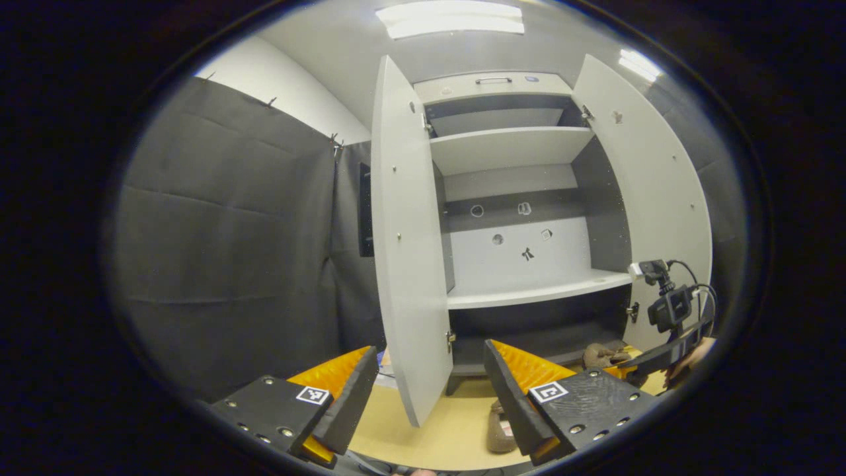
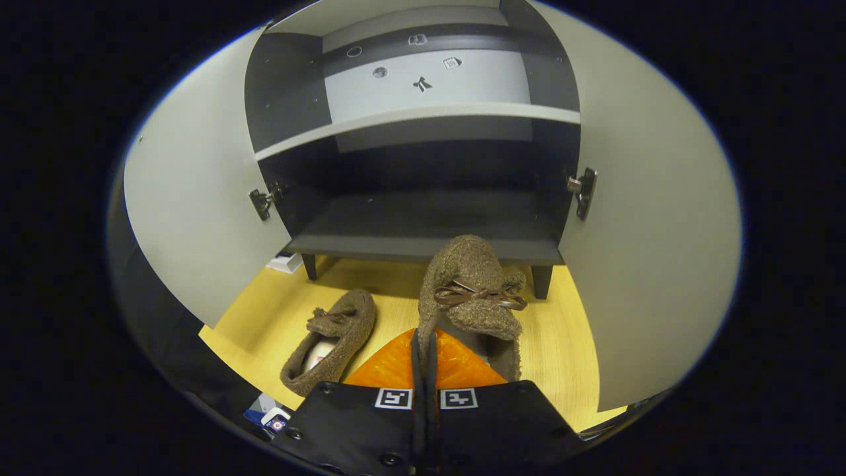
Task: Grab one shoe with the right hand and put it into the shoe cabinet, grab the other shoe with the left hand and put it into the shoe cabinet; then close the right door with the right hand and the left door with the left hand.
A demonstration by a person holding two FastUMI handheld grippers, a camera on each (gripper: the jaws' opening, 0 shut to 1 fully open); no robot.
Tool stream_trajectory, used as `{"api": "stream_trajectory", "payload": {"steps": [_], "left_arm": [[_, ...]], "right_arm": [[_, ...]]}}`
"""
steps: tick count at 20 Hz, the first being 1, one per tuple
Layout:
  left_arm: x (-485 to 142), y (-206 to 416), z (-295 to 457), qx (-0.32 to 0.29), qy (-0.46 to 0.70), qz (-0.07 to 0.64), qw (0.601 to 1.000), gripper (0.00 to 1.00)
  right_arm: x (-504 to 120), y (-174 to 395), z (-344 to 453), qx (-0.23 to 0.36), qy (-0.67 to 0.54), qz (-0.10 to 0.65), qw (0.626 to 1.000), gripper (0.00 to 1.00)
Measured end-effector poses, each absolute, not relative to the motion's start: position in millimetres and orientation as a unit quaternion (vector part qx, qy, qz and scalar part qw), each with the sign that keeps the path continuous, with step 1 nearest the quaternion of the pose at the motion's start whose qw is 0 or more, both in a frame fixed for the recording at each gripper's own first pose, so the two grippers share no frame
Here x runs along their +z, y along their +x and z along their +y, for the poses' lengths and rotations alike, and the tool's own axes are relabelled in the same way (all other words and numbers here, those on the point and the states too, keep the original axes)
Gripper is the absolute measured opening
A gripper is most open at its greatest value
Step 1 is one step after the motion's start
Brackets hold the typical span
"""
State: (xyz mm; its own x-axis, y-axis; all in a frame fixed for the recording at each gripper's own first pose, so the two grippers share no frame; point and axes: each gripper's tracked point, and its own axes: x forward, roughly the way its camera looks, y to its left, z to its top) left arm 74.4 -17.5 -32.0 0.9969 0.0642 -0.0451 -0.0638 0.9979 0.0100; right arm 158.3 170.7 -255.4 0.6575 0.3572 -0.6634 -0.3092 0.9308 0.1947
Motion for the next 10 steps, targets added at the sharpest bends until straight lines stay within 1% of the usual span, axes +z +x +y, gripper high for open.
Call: {"api": "stream_trajectory", "payload": {"steps": [10], "left_arm": [[-28.0, 90.4, -33.5, 0.002, -0.005, 0.007, 1.000, 0.93]], "right_arm": [[-133.5, 192.4, 173.0, 0.197, 0.037, 0.258, 0.945, 0.01]]}}
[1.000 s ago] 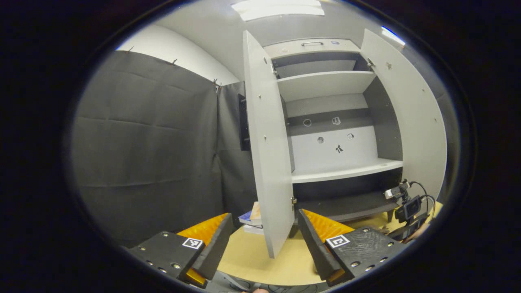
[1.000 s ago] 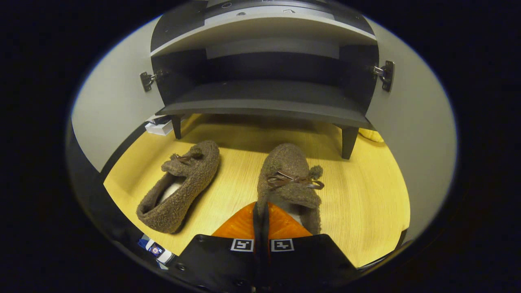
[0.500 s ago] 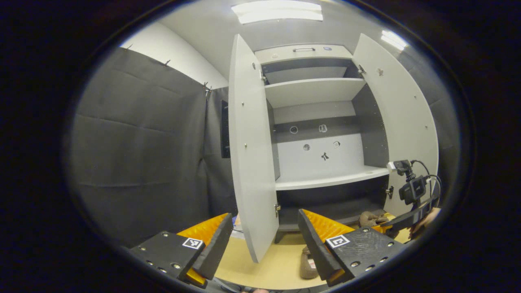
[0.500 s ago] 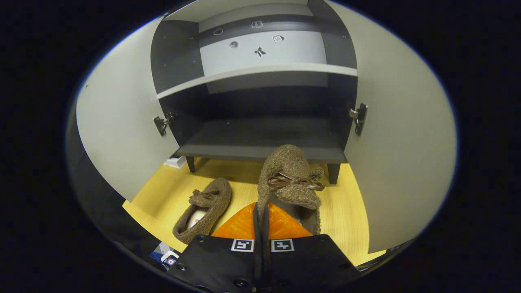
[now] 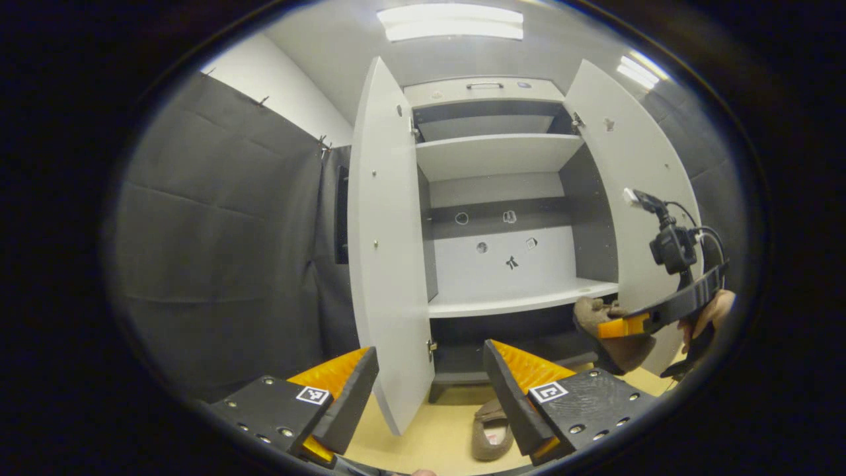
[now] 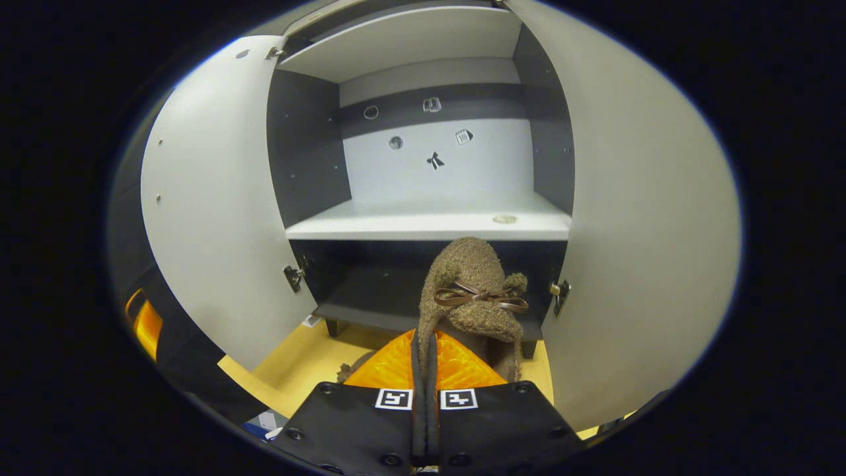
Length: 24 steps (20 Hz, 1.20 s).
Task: Grab one shoe with the right hand and put it into the shoe cabinet, grab the other shoe with the left hand and put it into the shoe cabinet; then close the right door with the right hand and the left door with the left hand.
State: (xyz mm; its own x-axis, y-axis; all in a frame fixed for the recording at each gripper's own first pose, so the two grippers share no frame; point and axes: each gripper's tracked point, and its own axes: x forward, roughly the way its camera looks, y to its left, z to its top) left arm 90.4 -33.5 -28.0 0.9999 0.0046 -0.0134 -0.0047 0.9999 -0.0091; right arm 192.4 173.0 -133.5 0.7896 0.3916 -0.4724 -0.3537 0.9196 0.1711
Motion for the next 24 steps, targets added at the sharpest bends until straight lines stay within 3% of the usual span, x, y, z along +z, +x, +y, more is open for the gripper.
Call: {"api": "stream_trajectory", "payload": {"steps": [1, 2, 11, 12, 24], "left_arm": [[-28.0, 92.3, -33.9, 0.002, -0.005, 0.006, 1.000, 0.93], [-27.1, 95.9, -34.2, 0.001, -0.006, 0.005, 1.000, 1.00], [-31.6, 114.5, -31.4, 0.010, -0.011, 0.008, 1.000, 1.00], [-32.8, 116.5, -31.3, 0.010, -0.012, 0.010, 1.000, 0.93], [-41.5, 123.3, -29.1, 0.022, -0.004, 0.025, 0.999, 0.93]], "right_arm": [[-123.0, 197.5, 174.6, 0.198, 0.036, 0.248, 0.948, 0.01], [-113.4, 203.5, 175.4, 0.199, 0.036, 0.240, 0.950, 0.01], [-51.8, 277.0, 185.5, 0.192, 0.034, 0.184, 0.963, 0.01], [-47.2, 286.4, 185.6, 0.191, 0.035, 0.180, 0.964, 0.01], [-62.3, 398.0, 200.3, 0.165, -0.015, 0.199, 0.966, 0.02]]}}
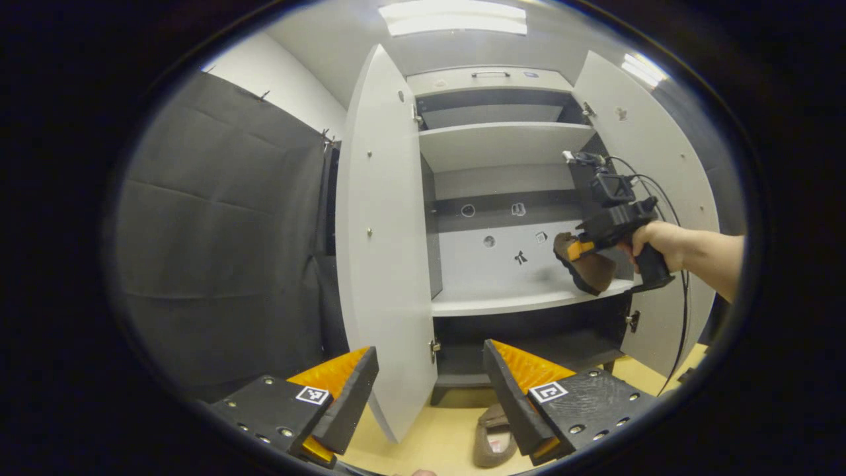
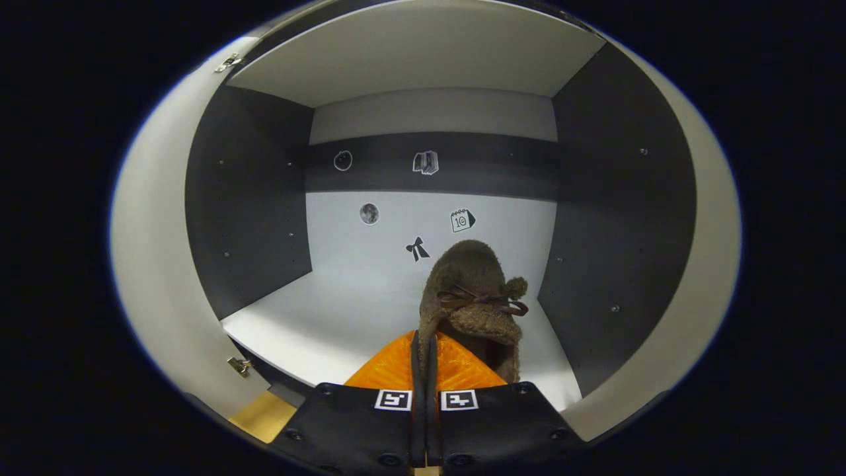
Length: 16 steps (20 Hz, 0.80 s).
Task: Grab one shoe with the right hand and put it into the shoe cabinet, grab the other shoe with the left hand and put it into the shoe cabinet; then close the right door with the right hand and the left door with the left hand.
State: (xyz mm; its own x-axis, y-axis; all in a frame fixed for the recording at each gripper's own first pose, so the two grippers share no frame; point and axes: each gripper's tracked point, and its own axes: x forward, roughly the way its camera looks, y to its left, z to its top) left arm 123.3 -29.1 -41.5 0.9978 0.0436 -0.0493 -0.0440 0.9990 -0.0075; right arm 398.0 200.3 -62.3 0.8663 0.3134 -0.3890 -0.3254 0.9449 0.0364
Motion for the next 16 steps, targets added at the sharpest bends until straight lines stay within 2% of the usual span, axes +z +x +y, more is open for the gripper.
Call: {"api": "stream_trajectory", "payload": {"steps": [4, 6, 8, 9, 12, 14, 15, 16], "left_arm": [[-43.6, 122.7, -26.7, 0.028, -0.005, 0.029, 0.999, 0.93], [-44.5, 122.0, -27.3, 0.029, -0.006, 0.030, 0.999, 0.96], [-46.1, 122.5, -27.8, 0.028, -0.006, 0.032, 0.999, 0.93], [-47.3, 122.7, -28.7, 0.027, -0.006, 0.032, 0.999, 0.93], [-49.1, 123.9, -34.0, 0.019, -0.002, 0.033, 0.999, 0.93], [-52.8, 126.2, -38.8, 0.008, 0.000, 0.036, 0.999, 0.93], [-56.8, 128.4, -41.8, 0.002, -0.001, 0.040, 0.999, 0.89], [-60.4, 130.8, -45.1, -0.005, -0.003, 0.044, 0.999, 0.93]], "right_arm": [[-68.3, 414.3, 204.5, 0.153, -0.011, 0.214, 0.965, 0.00], [-71.0, 417.7, 205.6, 0.151, -0.021, 0.217, 0.964, 0.06], [-67.5, 419.9, 208.6, 0.149, -0.027, 0.206, 0.967, 0.20], [-64.3, 417.8, 208.2, 0.146, -0.029, 0.200, 0.968, 0.35], [-42.9, 405.1, 202.1, 0.138, -0.013, 0.166, 0.976, 0.96], [-27.6, 391.5, 199.0, 0.141, 0.005, 0.139, 0.980, 1.00], [-19.8, 381.9, 196.0, 0.143, 0.011, 0.123, 0.982, 1.00], [-12.0, 371.5, 191.9, 0.144, 0.014, 0.107, 0.984, 1.00]]}}
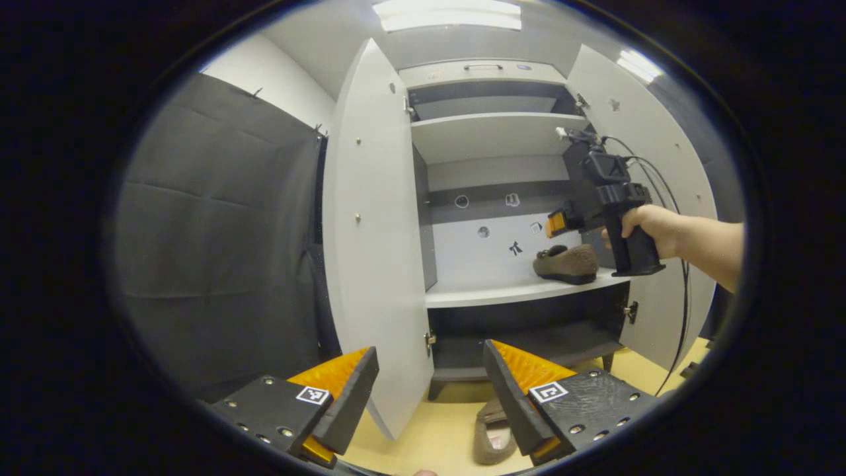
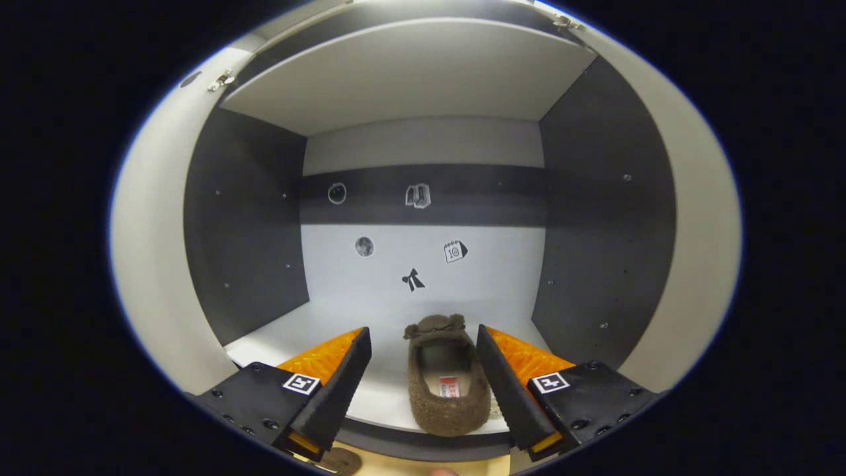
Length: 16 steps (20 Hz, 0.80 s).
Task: Grab one shoe with the right hand and put it into the shoe cabinet, grab the other shoe with the left hand and put it into the shoe cabinet; then close the right door with the right hand and the left door with the left hand.
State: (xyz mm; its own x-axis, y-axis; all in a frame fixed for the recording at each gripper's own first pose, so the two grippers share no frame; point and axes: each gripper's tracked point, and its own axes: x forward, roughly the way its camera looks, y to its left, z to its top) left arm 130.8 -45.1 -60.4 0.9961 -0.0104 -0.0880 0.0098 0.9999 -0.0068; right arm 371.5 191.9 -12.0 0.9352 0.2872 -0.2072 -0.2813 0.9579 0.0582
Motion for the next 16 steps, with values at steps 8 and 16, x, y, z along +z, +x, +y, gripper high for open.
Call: {"api": "stream_trajectory", "payload": {"steps": [8, 16], "left_arm": [[-104.3, 151.3, -69.0, -0.064, -0.020, 0.084, 0.994, 0.93], [-195.8, 164.6, -84.9, -0.105, -0.022, 0.177, 0.978, 0.93]], "right_arm": [[9.0, 289.5, 163.3, 0.151, 0.000, 0.049, 0.987, 1.00], [-14.7, 225.4, 141.1, 0.142, -0.027, 0.034, 0.989, 1.00]]}}
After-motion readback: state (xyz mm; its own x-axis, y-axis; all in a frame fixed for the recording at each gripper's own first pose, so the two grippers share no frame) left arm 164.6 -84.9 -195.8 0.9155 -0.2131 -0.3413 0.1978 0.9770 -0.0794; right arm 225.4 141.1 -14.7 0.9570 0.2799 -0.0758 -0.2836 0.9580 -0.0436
